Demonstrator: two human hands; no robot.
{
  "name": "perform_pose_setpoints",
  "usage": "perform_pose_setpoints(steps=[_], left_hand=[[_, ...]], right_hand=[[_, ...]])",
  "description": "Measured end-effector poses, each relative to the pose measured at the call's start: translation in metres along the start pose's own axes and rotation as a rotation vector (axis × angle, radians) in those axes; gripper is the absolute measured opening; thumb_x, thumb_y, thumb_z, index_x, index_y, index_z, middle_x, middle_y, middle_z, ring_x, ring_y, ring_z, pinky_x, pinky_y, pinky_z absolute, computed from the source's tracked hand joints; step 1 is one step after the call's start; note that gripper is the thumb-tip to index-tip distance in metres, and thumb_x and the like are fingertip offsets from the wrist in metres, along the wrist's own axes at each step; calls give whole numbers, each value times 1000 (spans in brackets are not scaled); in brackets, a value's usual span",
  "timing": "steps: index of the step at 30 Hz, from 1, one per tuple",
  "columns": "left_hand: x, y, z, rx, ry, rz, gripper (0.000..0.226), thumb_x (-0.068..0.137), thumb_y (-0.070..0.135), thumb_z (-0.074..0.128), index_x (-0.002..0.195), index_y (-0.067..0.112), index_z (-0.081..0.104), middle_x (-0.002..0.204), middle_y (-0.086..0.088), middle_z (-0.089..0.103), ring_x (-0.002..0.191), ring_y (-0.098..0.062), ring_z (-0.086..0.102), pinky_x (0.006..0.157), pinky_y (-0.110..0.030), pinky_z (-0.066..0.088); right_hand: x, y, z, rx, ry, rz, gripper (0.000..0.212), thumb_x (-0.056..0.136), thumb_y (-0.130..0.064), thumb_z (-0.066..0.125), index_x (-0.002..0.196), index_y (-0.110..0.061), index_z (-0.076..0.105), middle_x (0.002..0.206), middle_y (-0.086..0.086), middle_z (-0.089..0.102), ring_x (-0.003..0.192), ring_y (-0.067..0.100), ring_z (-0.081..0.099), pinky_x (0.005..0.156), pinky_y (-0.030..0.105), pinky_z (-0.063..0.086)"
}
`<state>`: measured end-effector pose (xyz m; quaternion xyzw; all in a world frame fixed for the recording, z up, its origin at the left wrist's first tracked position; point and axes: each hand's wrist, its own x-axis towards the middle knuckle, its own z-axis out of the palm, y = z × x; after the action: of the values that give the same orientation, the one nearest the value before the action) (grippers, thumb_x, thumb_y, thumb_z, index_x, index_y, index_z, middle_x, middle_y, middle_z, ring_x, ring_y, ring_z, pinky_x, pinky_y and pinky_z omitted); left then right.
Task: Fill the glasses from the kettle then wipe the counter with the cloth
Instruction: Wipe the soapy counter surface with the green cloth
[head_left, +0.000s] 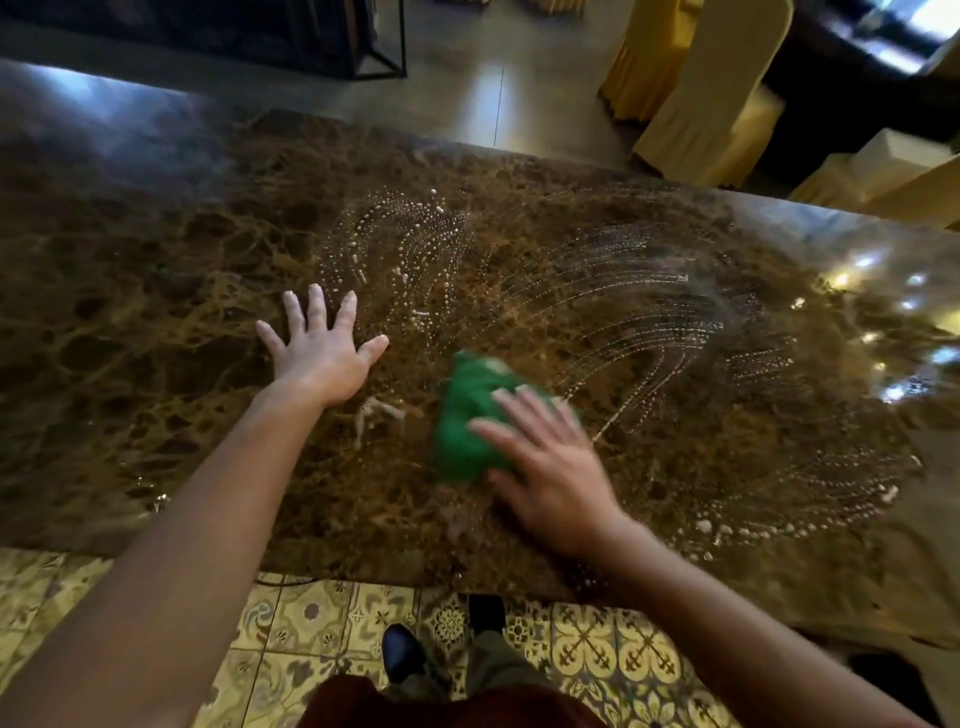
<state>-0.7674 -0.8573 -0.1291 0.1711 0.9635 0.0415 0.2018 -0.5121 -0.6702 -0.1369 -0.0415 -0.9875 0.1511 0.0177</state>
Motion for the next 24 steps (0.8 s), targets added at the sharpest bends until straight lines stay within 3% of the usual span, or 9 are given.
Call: perform_pose_setpoints(steps=[4, 7, 10, 14, 17, 20, 24], left_hand=[[-3, 1, -2, -5, -1, 6, 78, 100, 69, 25, 163, 33, -5, 169, -8, -22, 154, -33, -26, 120, -66, -12], [-3, 3, -1, -11, -9, 4, 78, 101, 69, 24, 163, 33, -5, 169, -8, -22, 153, -34, -26, 120, -66, -12], [-3, 2, 0, -4, -4, 2, 78, 100, 69, 24, 163, 33, -5, 169, -9, -22, 153, -34, -26, 120, -67, -11], [-3, 2, 1, 2, 6, 6, 78, 100, 69, 23, 163, 32, -4, 169, -9, -20, 154, -35, -24, 120, -67, -10], [-3, 1, 0, 7, 6, 5, 78, 100, 70, 23, 163, 32, -3, 170, -9, -19, 154, -35, -23, 120, -67, -10], [-7, -1, 0, 3, 5, 15, 77, 100, 70, 23, 163, 33, -4, 170, -8, -20, 154, -34, -24, 120, -66, -11], [-7, 1, 0, 3, 6, 15, 77, 100, 69, 22, 163, 33, -4, 170, -9, -19, 154, -34, -24, 120, -66, -11]], right_hand=[[47, 125, -44, -48, 113, 596, 58, 102, -49, 45, 157, -38, 33, 171, 7, 26, 158, 31, 17, 126, 58, 12], [68, 141, -51, -16, 151, 831, 59, 104, -47, 45, 159, -34, 29, 172, 10, 21, 159, 33, 15, 127, 57, 10], [65, 75, -28, -42, 155, 733, 60, 103, -47, 44, 159, -37, 28, 173, 8, 18, 159, 31, 11, 127, 57, 8], [11, -50, 16, -8, 33, 250, 57, 102, -50, 41, 158, -41, 31, 173, 2, 17, 161, 27, 5, 128, 56, 1], [-25, -72, 27, -51, -15, 20, 54, 102, -52, 42, 155, -41, 36, 171, 3, 27, 160, 29, 14, 129, 55, 6], [-22, -17, 6, -42, 21, 155, 55, 101, -51, 42, 154, -43, 34, 170, 0, 27, 159, 27, 17, 128, 56, 7], [-6, 105, -36, -76, 157, 682, 56, 102, -46, 48, 156, -39, 33, 169, 6, 28, 157, 31, 21, 125, 61, 15]])
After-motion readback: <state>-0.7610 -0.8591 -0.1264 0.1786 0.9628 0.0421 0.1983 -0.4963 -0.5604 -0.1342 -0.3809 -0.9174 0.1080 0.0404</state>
